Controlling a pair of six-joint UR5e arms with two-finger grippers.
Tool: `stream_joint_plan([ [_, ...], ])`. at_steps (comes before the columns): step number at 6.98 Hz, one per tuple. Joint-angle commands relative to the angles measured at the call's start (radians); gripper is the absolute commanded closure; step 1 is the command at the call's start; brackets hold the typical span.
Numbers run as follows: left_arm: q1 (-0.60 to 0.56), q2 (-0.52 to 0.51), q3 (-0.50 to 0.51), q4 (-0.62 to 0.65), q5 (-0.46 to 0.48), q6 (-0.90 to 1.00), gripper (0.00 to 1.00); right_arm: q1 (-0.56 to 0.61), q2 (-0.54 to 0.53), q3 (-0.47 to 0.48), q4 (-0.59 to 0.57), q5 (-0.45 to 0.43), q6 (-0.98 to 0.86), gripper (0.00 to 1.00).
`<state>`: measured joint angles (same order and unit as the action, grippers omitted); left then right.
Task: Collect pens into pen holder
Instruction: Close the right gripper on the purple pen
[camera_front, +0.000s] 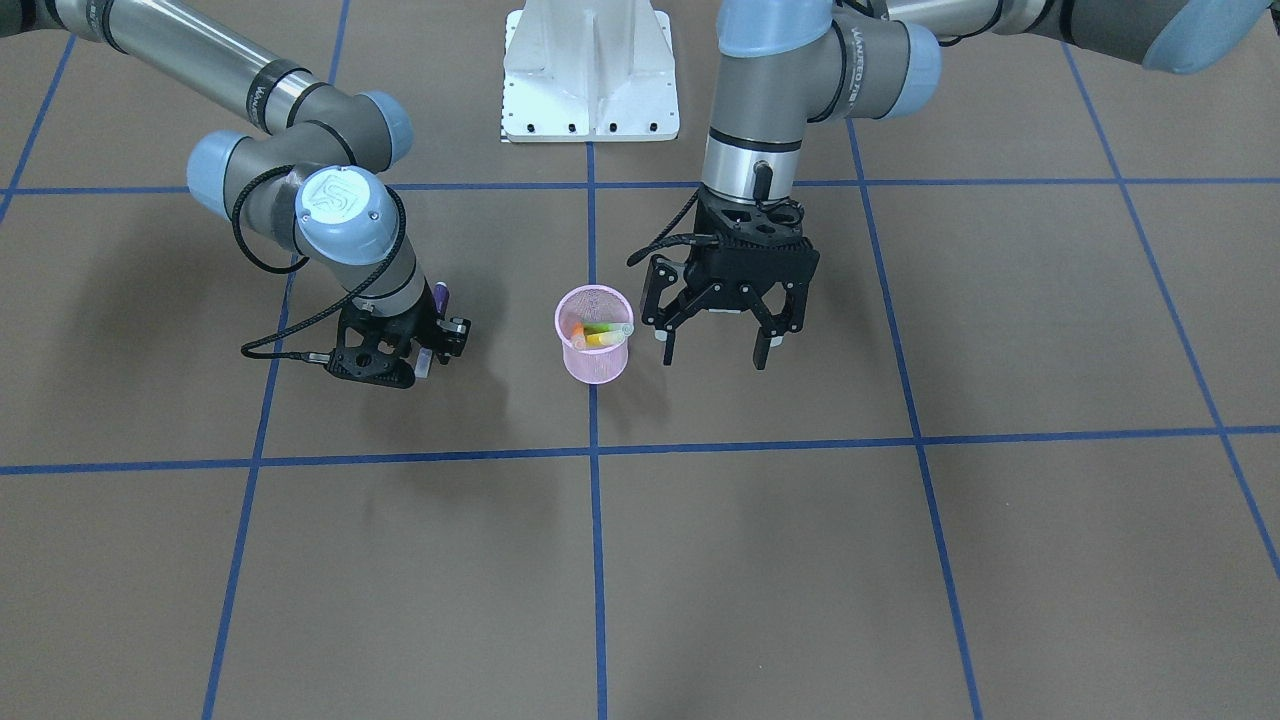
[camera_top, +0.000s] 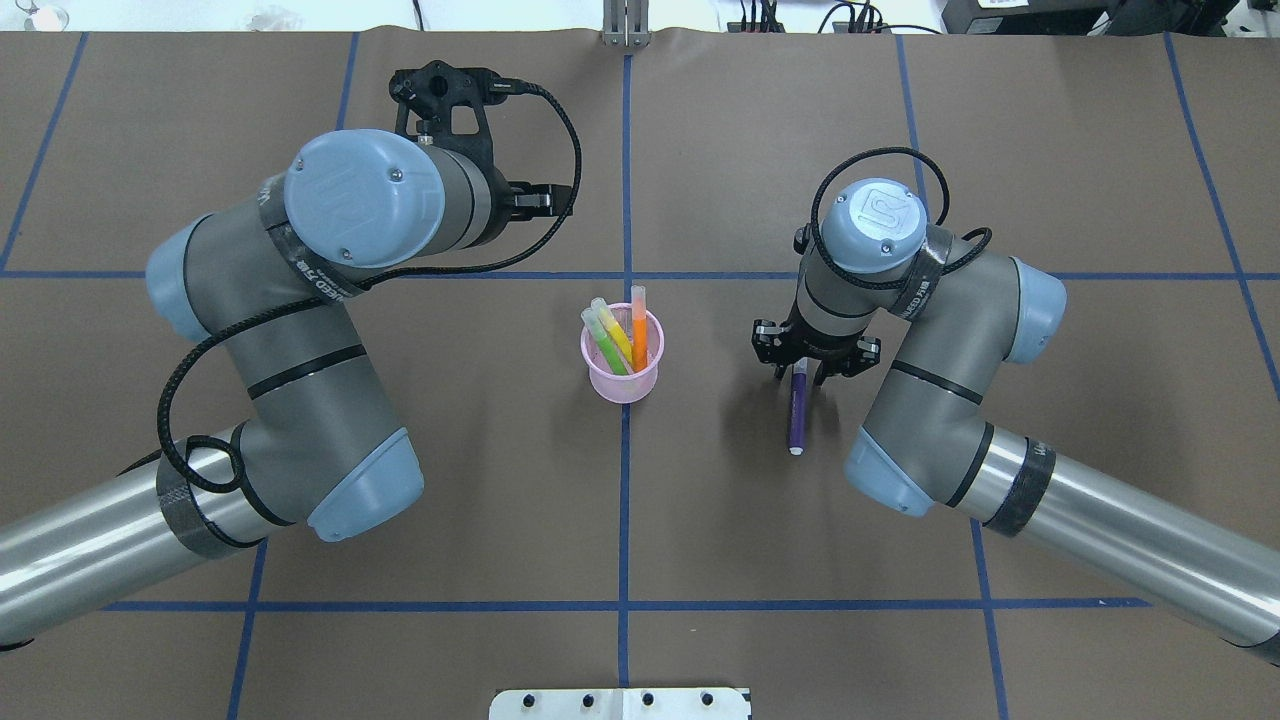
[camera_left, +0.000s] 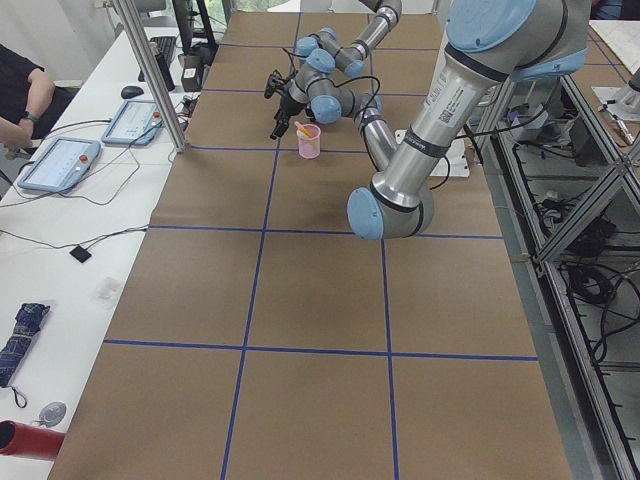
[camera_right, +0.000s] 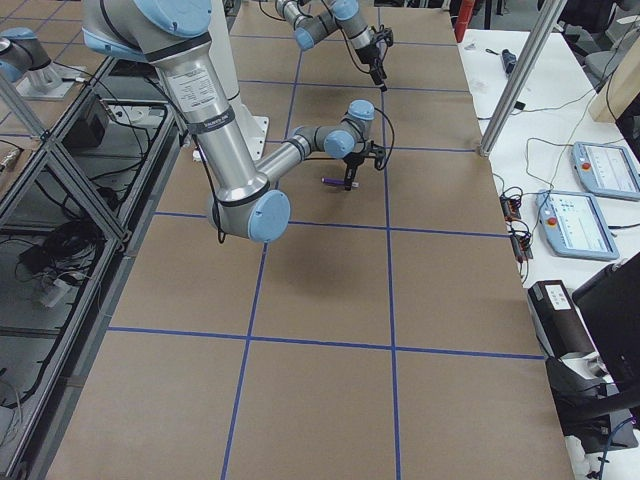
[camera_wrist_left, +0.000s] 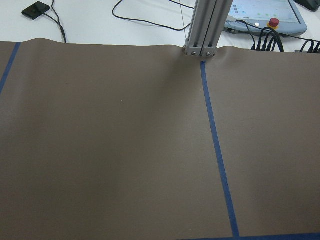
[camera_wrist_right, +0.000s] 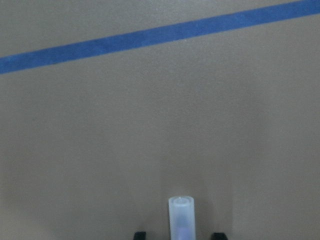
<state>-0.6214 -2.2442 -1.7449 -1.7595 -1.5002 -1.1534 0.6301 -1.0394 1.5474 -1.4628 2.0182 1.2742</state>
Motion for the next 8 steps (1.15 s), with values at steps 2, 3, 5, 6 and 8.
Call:
stream_joint_plan([
  [2, 0.000, 0.000, 0.001, 0.000, 0.000, 0.000, 0.07, 0.000, 0.001, 0.003, -0.001, 0.000, 0.001, 0.64],
  [3, 0.000, 0.000, 0.005, 0.000, 0.000, 0.000, 0.08, 0.000, -0.002, 0.014, -0.002, 0.002, 0.001, 0.66],
  [5, 0.000, 0.000, 0.007, 0.000, 0.000, 0.000, 0.10, 0.002, -0.002, 0.023, -0.002, 0.002, 0.001, 0.94],
  [6, 0.000, -0.002, 0.005, 0.000, 0.000, 0.000, 0.11, 0.005, -0.005, 0.048, -0.005, 0.002, 0.001, 1.00],
  [8, -0.001, 0.000, 0.007, 0.000, -0.002, 0.000, 0.12, 0.003, -0.025, 0.072, -0.007, -0.007, 0.001, 1.00],
])
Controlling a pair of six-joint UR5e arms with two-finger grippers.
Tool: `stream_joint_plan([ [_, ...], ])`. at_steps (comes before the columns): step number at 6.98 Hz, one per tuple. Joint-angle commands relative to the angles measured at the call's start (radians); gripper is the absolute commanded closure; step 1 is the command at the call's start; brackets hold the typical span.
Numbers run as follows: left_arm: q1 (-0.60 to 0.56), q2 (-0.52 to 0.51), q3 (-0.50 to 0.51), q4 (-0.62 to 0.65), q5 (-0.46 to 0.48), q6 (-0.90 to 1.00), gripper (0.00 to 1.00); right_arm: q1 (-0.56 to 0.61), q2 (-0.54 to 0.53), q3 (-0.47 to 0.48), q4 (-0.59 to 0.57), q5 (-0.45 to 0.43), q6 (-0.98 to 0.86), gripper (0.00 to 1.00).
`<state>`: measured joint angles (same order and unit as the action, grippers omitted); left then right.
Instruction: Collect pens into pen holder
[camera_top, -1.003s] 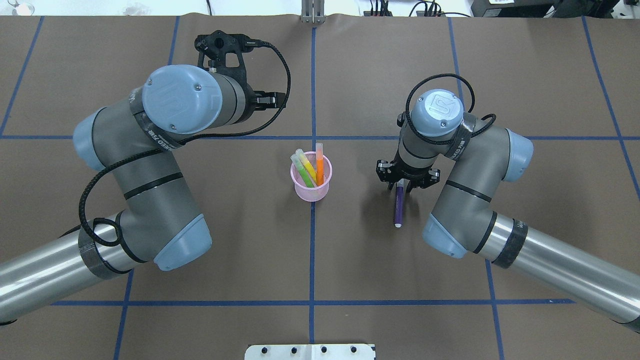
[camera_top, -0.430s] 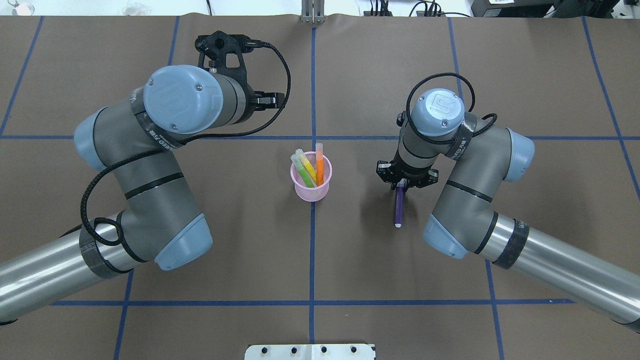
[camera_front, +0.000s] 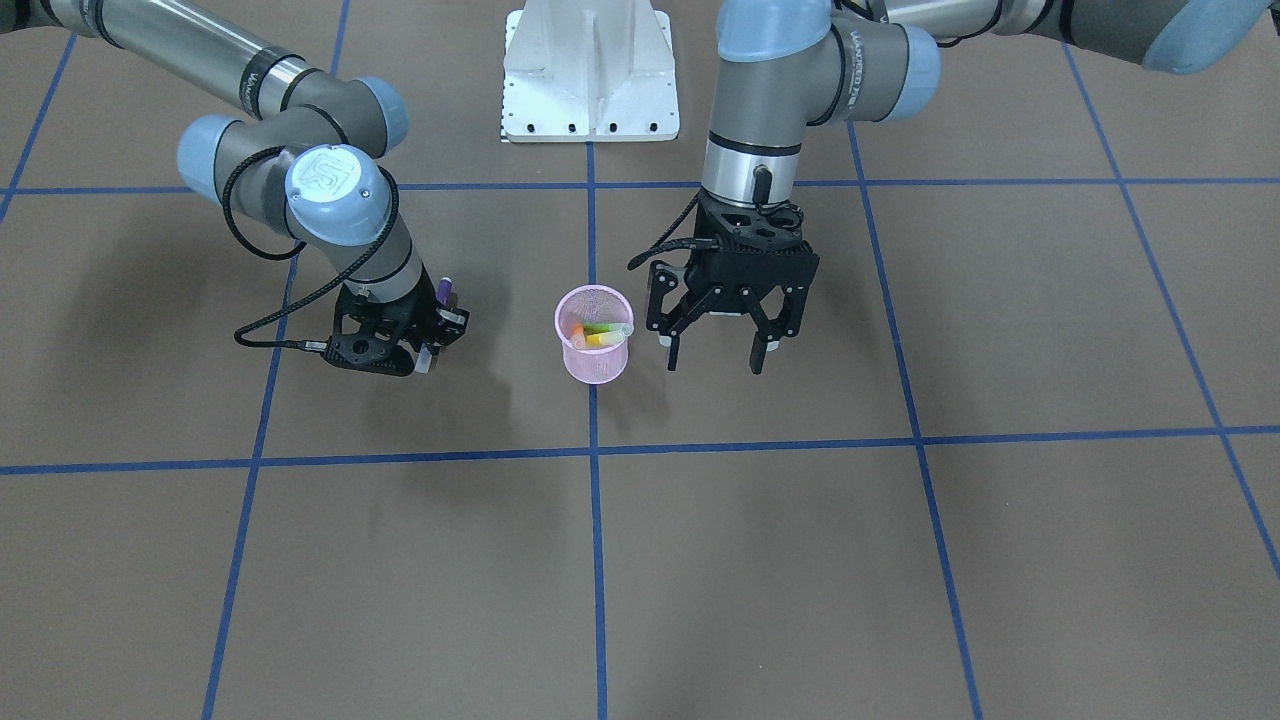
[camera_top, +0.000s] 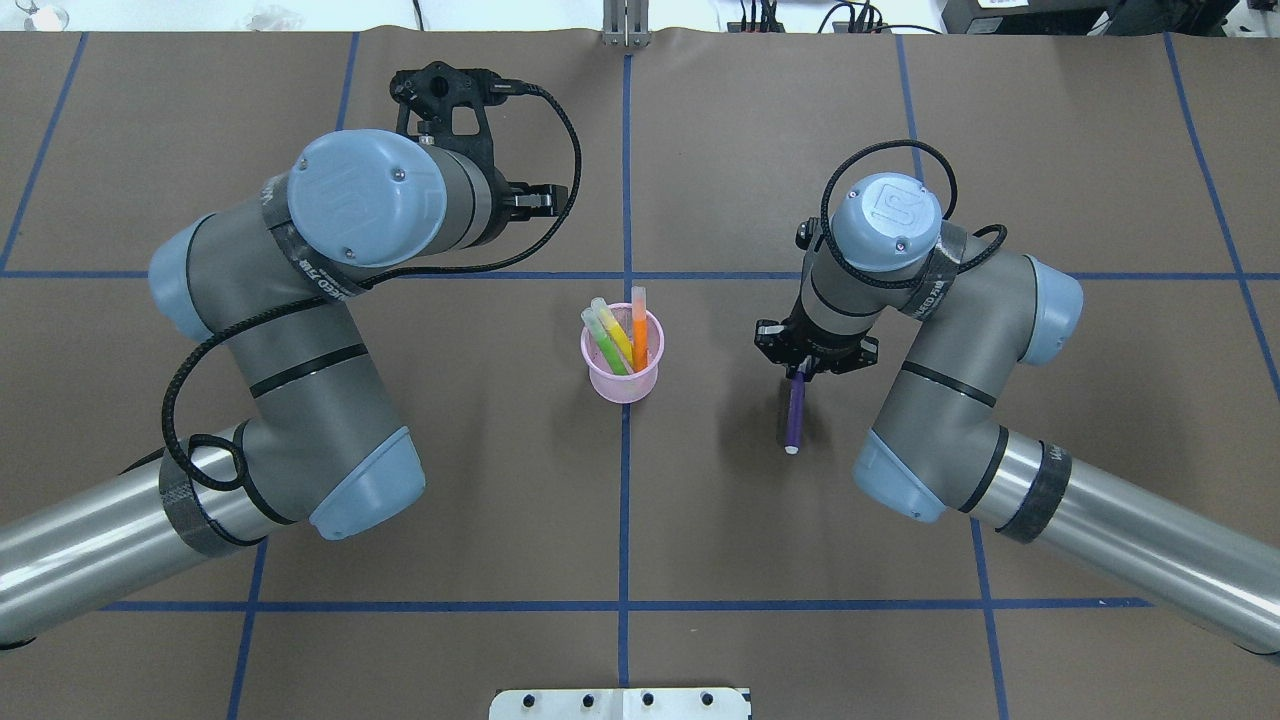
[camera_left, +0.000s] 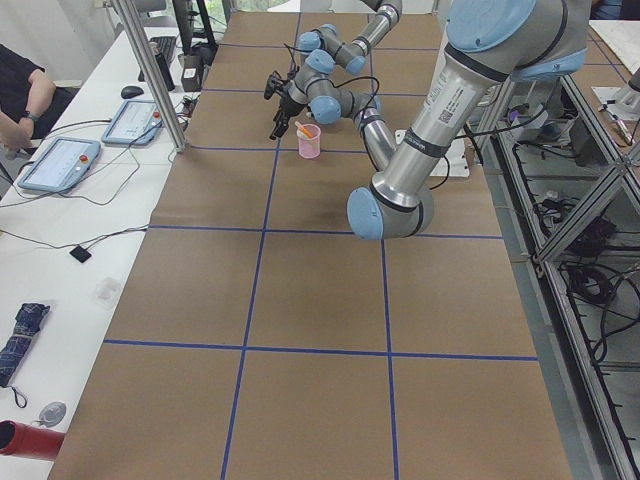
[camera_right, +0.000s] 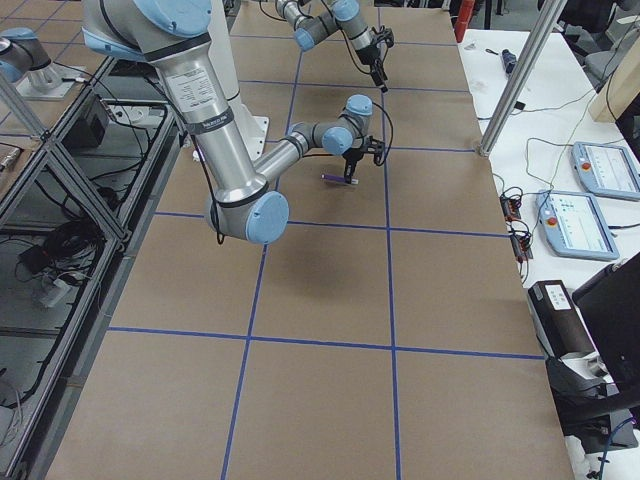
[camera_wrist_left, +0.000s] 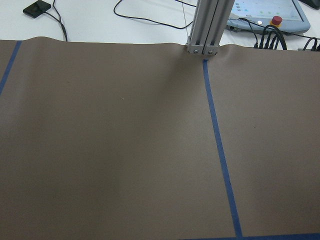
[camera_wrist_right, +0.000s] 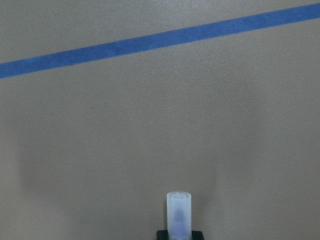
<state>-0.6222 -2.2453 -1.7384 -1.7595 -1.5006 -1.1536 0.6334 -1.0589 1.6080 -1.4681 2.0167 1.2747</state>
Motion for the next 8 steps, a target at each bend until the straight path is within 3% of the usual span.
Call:
stream_joint_plan([
  [1, -0.001, 0.001, 0.000, 0.000, -0.001, 0.000, 0.12, 0.011, -0.006, 0.038, -0.008, -0.006, 0.000, 1.00],
  [3, -0.014, 0.006, 0.000, -0.001, -0.006, 0.017, 0.14, 0.063, -0.003, 0.143, -0.064, -0.007, 0.003, 1.00],
  [5, -0.091, 0.053, 0.007, 0.006, -0.102, 0.165, 0.14, 0.101, 0.013, 0.217, -0.083, -0.027, 0.064, 1.00],
  [6, -0.172, 0.105, 0.008, 0.006, -0.207, 0.257, 0.12, 0.101, 0.017, 0.246, -0.080, -0.056, 0.061, 1.00],
  [7, -0.259, 0.168, 0.010, 0.006, -0.339, 0.356, 0.03, 0.101, 0.048, 0.280, -0.080, -0.115, 0.058, 1.00],
  [8, -0.340, 0.223, 0.020, 0.006, -0.459, 0.432, 0.01, 0.095, 0.068, 0.285, -0.081, -0.206, 0.058, 1.00],
])
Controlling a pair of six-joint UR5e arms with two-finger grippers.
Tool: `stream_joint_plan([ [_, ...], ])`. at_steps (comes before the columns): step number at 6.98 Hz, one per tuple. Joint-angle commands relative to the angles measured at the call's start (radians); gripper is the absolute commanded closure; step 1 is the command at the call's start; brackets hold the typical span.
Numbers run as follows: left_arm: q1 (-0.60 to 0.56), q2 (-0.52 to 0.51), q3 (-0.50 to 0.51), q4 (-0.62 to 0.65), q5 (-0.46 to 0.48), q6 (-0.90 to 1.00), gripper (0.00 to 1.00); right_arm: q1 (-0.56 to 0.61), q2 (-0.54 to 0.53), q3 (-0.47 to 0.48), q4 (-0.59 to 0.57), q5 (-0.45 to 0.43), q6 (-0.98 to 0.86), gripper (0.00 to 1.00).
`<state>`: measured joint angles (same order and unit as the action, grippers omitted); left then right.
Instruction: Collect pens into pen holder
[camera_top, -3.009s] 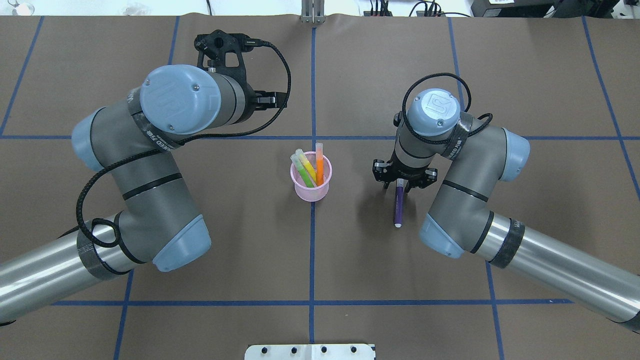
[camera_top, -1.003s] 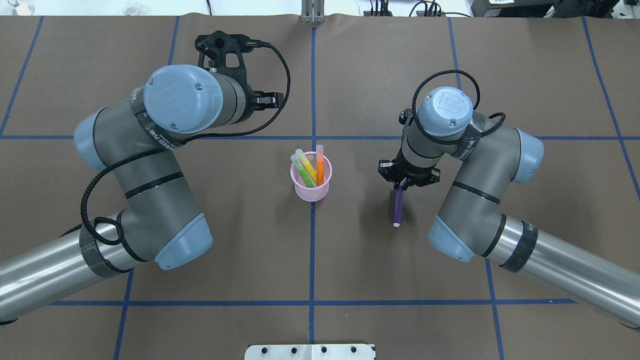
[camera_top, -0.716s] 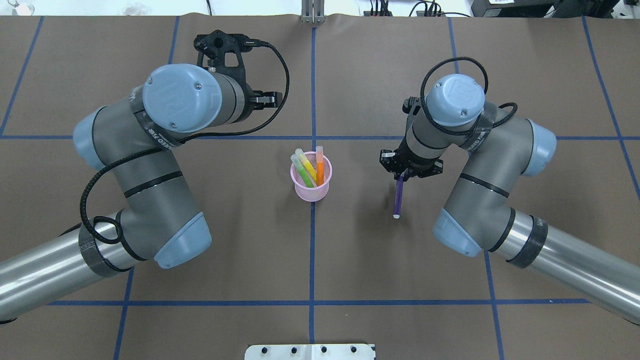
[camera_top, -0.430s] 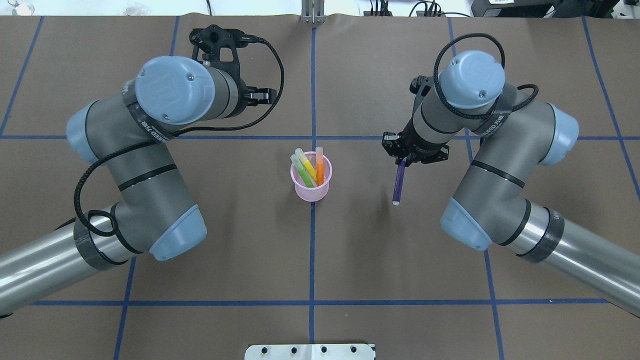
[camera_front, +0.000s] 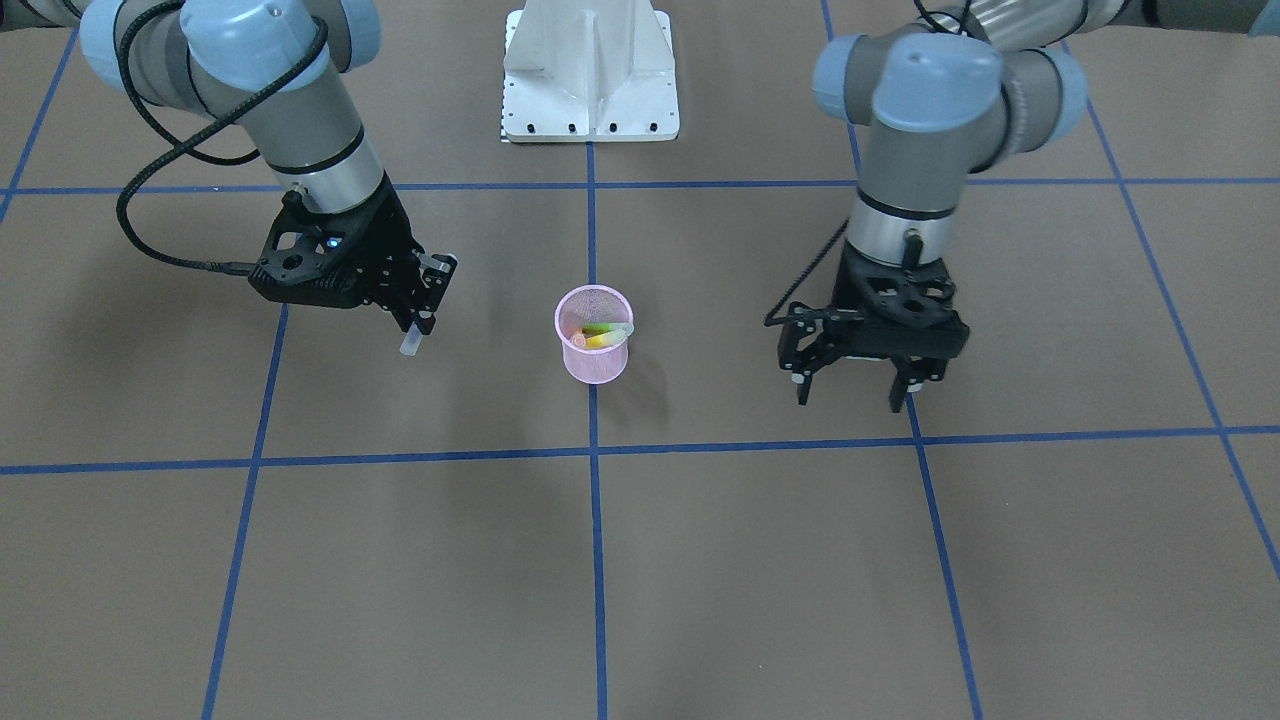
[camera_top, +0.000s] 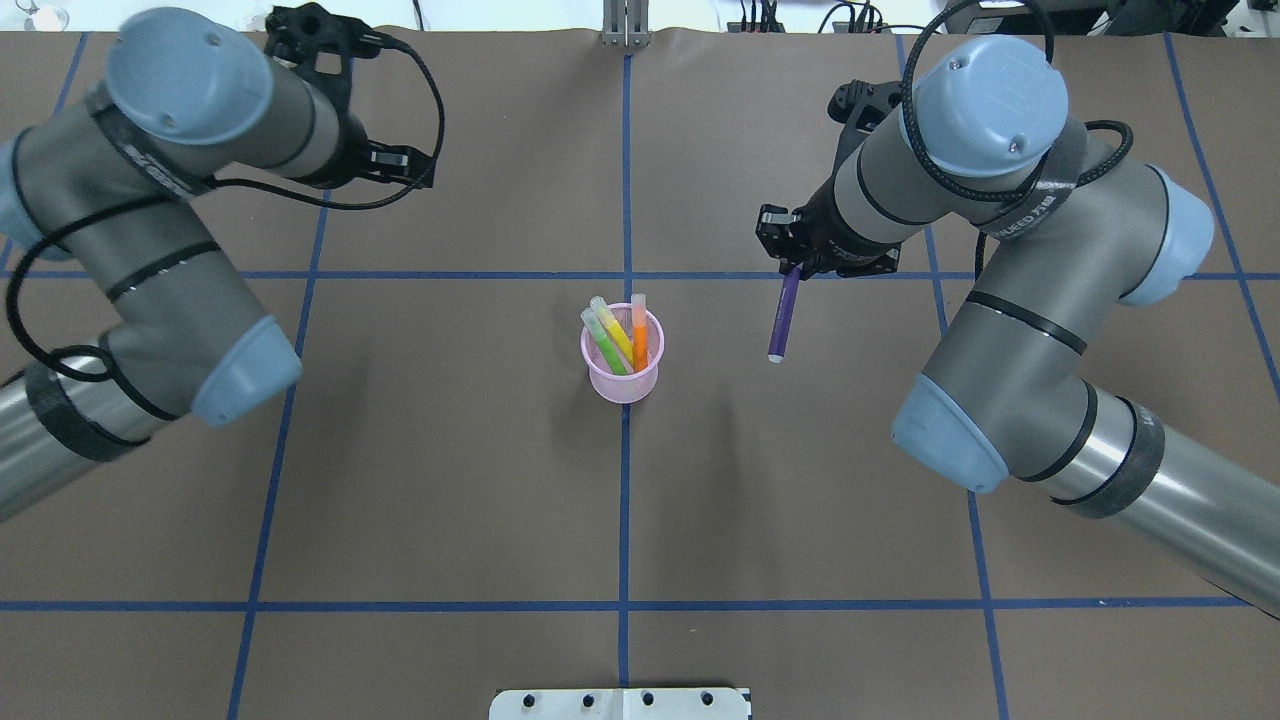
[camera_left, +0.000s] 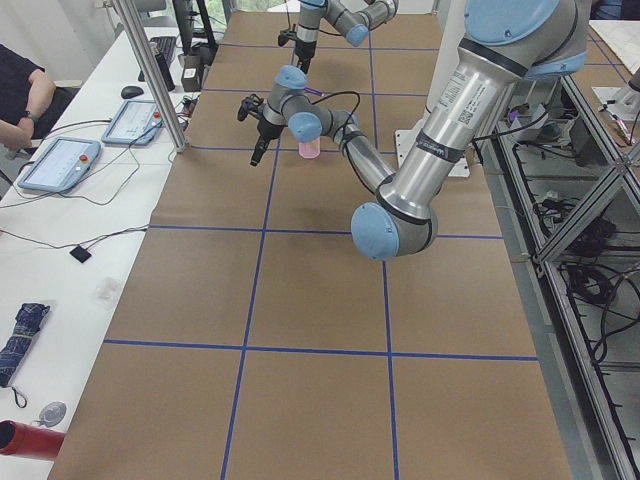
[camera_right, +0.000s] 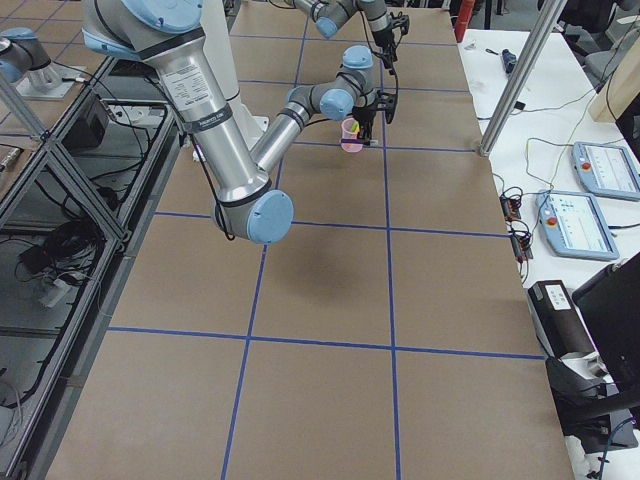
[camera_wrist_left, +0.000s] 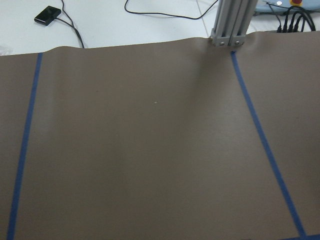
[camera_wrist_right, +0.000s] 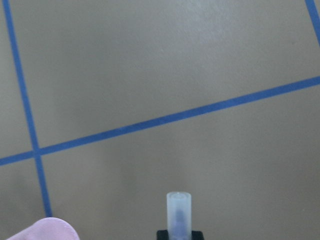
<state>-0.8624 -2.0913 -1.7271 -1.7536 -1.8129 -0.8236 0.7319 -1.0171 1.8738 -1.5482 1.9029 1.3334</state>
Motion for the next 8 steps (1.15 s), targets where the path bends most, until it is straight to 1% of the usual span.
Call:
stream_joint_plan([
  [1, -0.162, 0.107, 0.030, 0.000, -0.242, 0.186, 0.01, -0.053, 0.049, 0.025, 0.000, -0.223, 0.006, 1.00],
  [2, -0.185, 0.150, 0.035, -0.001, -0.256, 0.234, 0.01, -0.092, 0.063, 0.028, 0.000, -0.311, 0.009, 1.00],
  [3, -0.190, 0.155, 0.041, -0.001, -0.256, 0.239, 0.01, -0.109, 0.069, 0.034, 0.000, -0.376, 0.021, 1.00],
  [4, -0.191, 0.155, 0.058, -0.004, -0.256, 0.239, 0.01, -0.150, 0.084, 0.039, 0.000, -0.475, 0.039, 1.00],
  [5, -0.195, 0.155, 0.063, -0.006, -0.256, 0.239, 0.01, -0.181, 0.104, 0.038, 0.000, -0.536, 0.068, 1.00],
  [6, -0.198, 0.155, 0.067, -0.007, -0.256, 0.239, 0.01, -0.218, 0.130, 0.028, 0.000, -0.614, 0.069, 1.00],
  [8, -0.213, 0.155, 0.092, -0.014, -0.256, 0.241, 0.01, -0.272, 0.159, -0.004, -0.001, -0.708, 0.069, 1.00],
])
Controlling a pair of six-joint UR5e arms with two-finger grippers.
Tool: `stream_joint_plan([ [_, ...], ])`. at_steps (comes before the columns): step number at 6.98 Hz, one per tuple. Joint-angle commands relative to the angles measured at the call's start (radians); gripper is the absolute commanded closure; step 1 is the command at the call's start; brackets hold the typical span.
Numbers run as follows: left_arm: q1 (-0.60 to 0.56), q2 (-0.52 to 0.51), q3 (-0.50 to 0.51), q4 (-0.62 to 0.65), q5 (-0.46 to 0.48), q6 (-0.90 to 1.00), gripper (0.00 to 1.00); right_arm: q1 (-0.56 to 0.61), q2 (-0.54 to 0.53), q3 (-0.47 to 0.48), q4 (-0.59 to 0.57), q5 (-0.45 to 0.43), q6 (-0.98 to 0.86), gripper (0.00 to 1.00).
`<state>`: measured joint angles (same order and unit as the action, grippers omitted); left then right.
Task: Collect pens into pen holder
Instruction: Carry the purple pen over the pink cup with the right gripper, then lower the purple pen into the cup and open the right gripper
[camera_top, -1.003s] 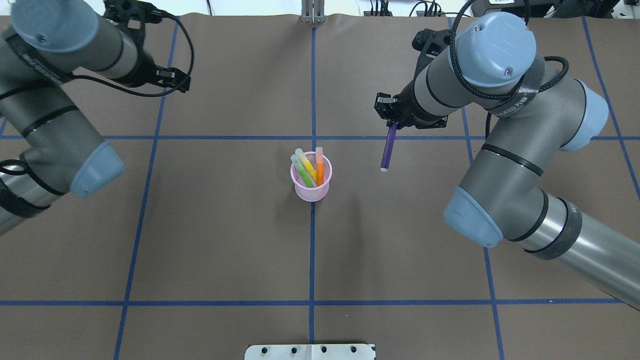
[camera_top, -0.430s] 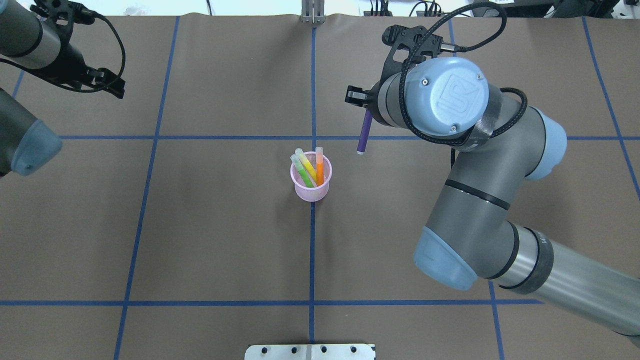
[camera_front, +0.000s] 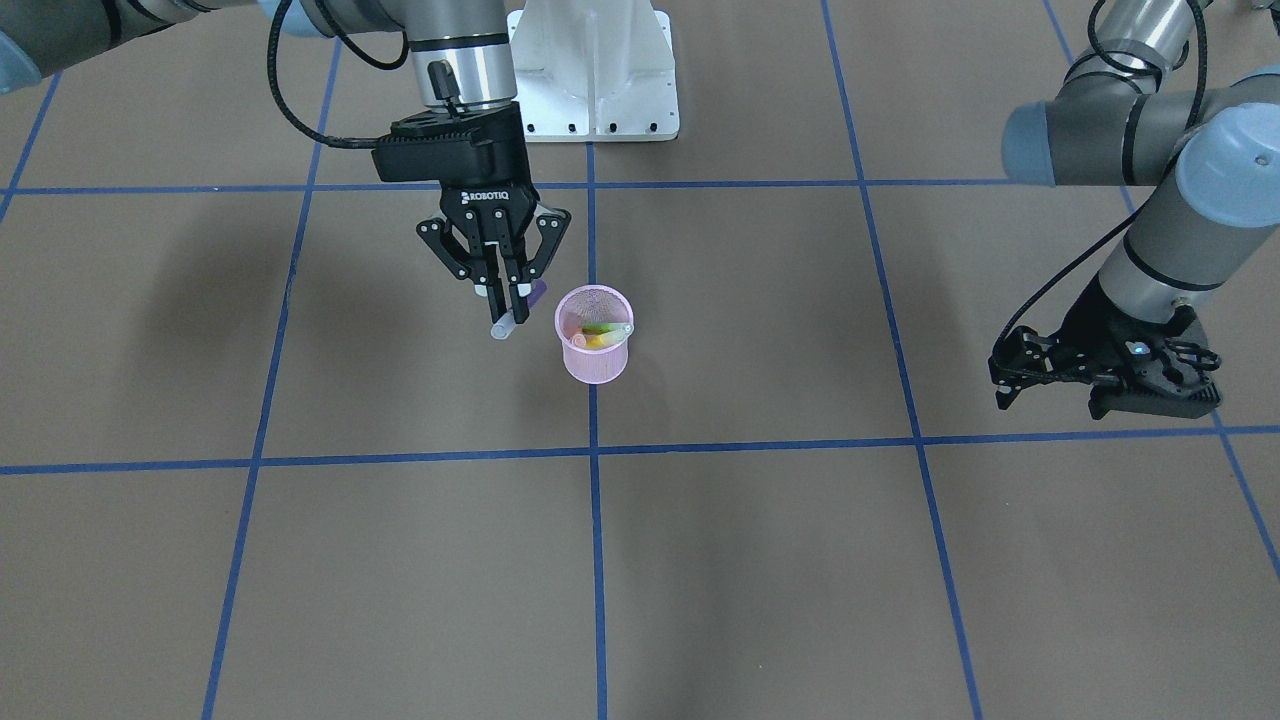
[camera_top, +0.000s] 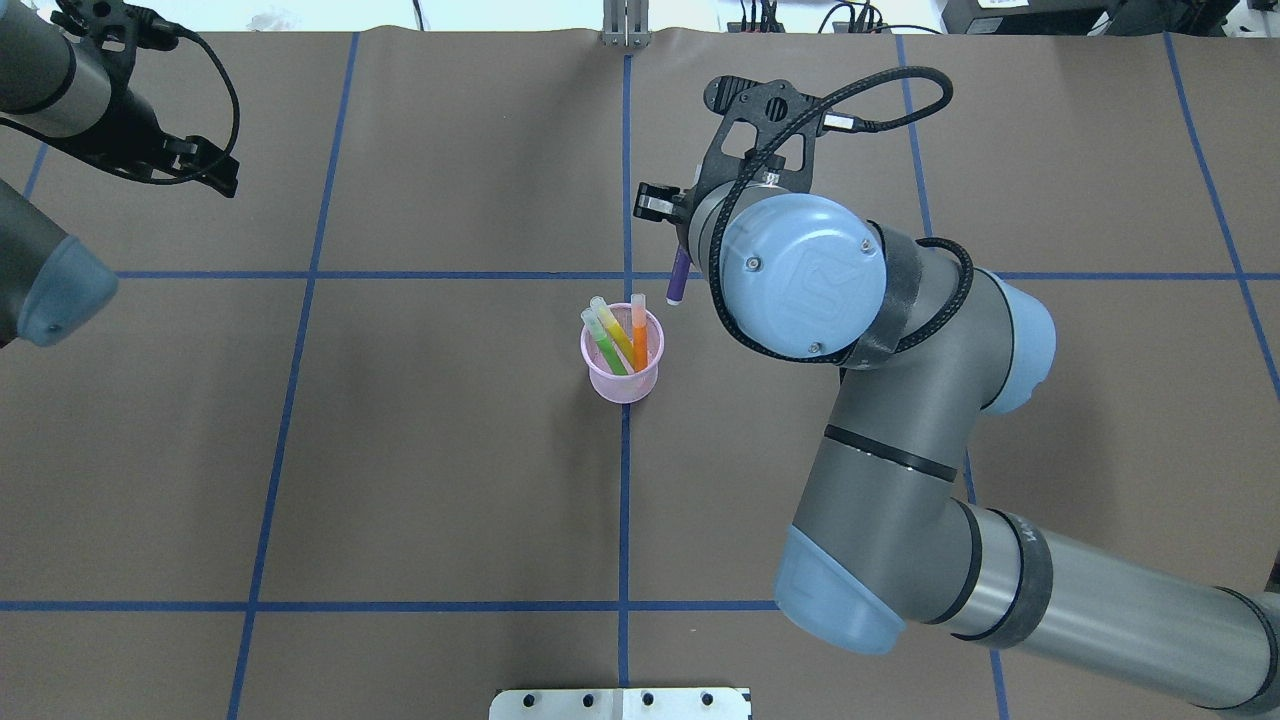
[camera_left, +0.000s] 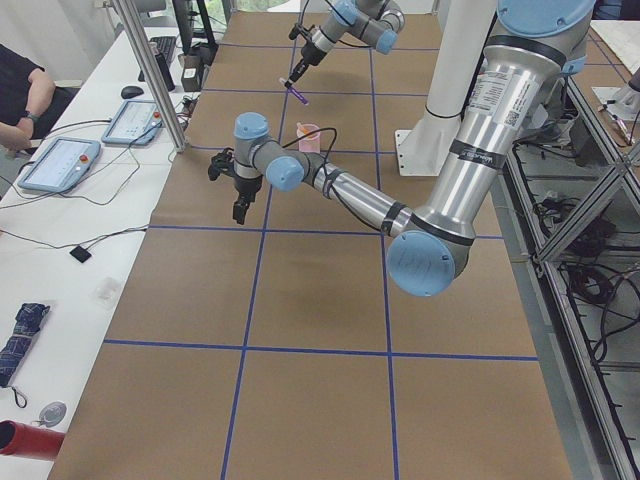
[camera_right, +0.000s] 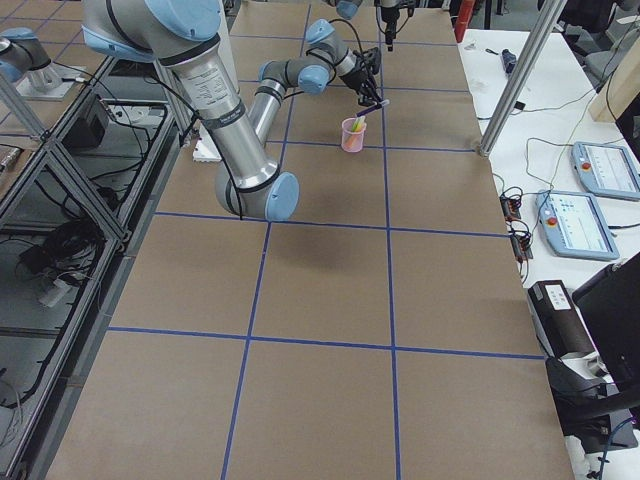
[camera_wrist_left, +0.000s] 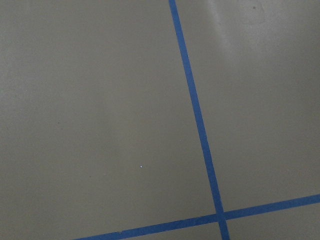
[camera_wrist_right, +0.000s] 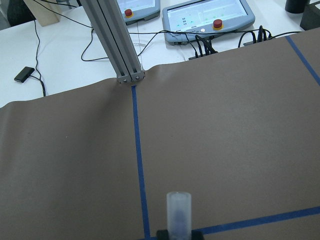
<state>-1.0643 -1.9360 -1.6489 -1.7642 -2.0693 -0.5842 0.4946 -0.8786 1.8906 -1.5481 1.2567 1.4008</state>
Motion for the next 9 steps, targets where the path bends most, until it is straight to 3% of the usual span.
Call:
stream_joint_plan([
  [1, -0.013, 0.000, 0.021, -0.006, 0.000, 0.003, 0.01, -0.065, 0.033, -0.040, -0.001, -0.098, 0.000, 1.00],
  [2, -0.013, 0.000, 0.023, -0.007, 0.000, 0.003, 0.01, -0.082, 0.036, -0.060, -0.001, -0.147, -0.009, 1.00],
  [9, -0.019, 0.000, 0.058, -0.017, 0.000, 0.003, 0.01, -0.186, 0.052, -0.154, -0.003, -0.270, -0.011, 1.00],
])
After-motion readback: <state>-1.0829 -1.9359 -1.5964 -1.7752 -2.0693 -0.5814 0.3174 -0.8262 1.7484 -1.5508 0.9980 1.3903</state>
